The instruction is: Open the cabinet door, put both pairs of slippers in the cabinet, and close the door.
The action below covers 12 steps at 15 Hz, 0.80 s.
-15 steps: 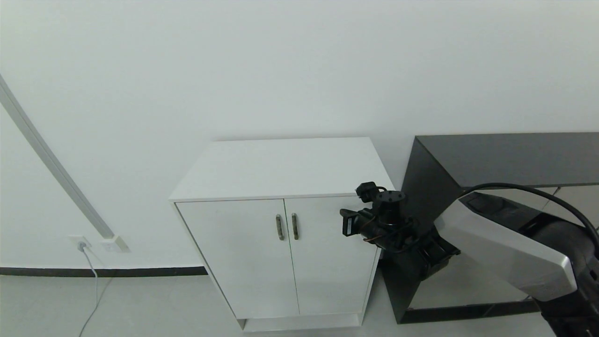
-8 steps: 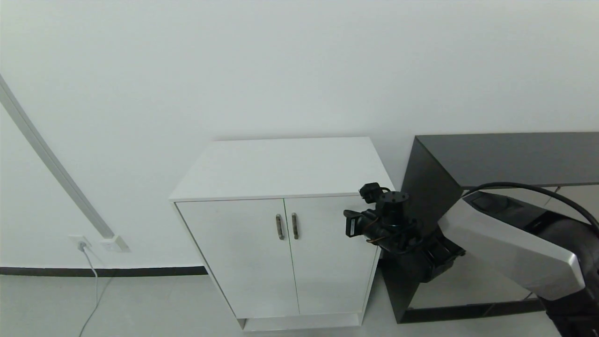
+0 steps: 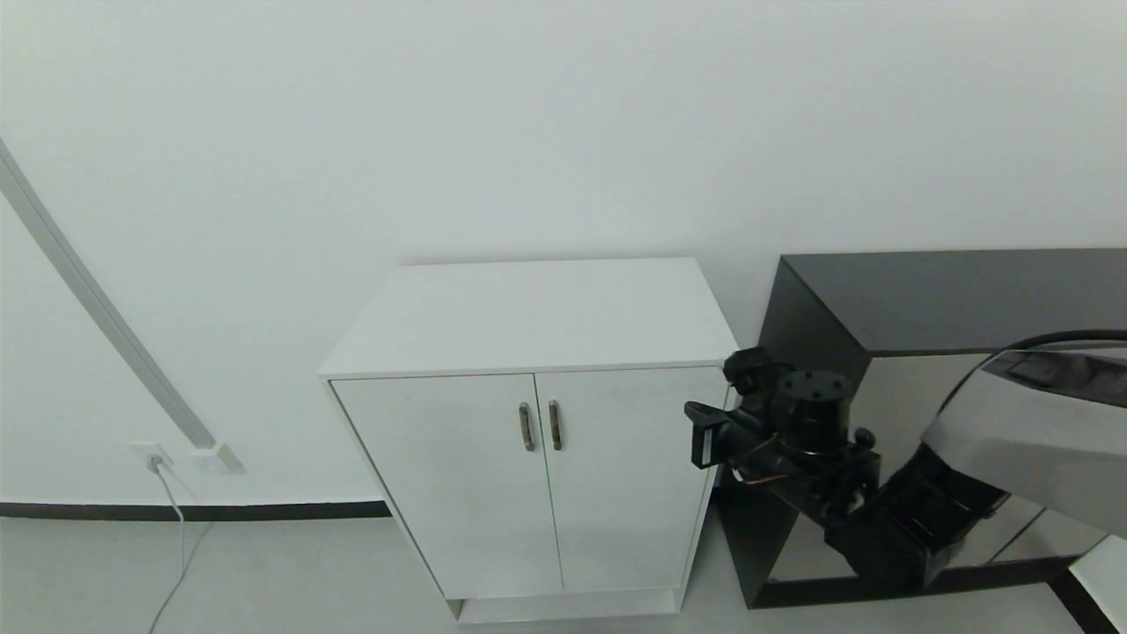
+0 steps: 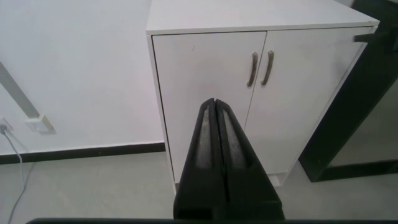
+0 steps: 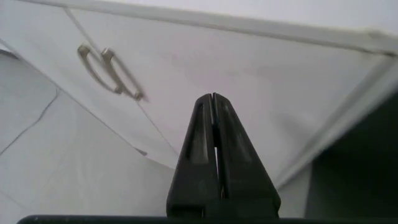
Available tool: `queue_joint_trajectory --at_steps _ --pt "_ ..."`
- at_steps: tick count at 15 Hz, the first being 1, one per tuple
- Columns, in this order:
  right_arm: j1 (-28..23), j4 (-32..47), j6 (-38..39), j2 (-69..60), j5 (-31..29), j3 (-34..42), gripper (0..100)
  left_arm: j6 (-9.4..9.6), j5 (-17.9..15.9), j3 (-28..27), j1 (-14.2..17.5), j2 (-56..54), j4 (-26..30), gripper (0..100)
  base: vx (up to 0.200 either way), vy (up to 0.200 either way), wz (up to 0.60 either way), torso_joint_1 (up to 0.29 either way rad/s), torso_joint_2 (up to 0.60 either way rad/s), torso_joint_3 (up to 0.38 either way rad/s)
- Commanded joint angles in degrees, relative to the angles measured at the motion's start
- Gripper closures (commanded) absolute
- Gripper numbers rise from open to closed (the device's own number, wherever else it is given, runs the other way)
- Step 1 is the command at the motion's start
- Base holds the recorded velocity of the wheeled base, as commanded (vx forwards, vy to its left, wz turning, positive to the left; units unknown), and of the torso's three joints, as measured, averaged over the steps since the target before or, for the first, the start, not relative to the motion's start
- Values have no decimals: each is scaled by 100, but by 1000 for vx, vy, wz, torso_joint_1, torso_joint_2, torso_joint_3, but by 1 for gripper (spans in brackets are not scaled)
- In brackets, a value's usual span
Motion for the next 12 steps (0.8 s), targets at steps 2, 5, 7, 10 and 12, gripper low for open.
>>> queue_joint_trajectory --at_steps 2,5,7,10,12 --pt "-771 -677 -184 -1227 -289 1749 100 0 1 -1 -2 7 2 100 0 0 0 0 0 0" --pt "-1571 -967 -324 -1666 -693 2628 100 0 1 -1 -2 7 2 100 0 0 0 0 0 0" --pt "-1992 -967 -421 -2167 -711 3243 100 0 1 -1 -2 7 2 100 0 0 0 0 0 0" --pt "-2326 -958 -632 -2949 -702 4034 100 0 1 -1 -2 7 2 100 0 0 0 0 0 0" --pt "-2353 -940 -685 -3424 -693 4439 100 0 1 -1 -2 7 2 100 0 0 0 0 0 0"
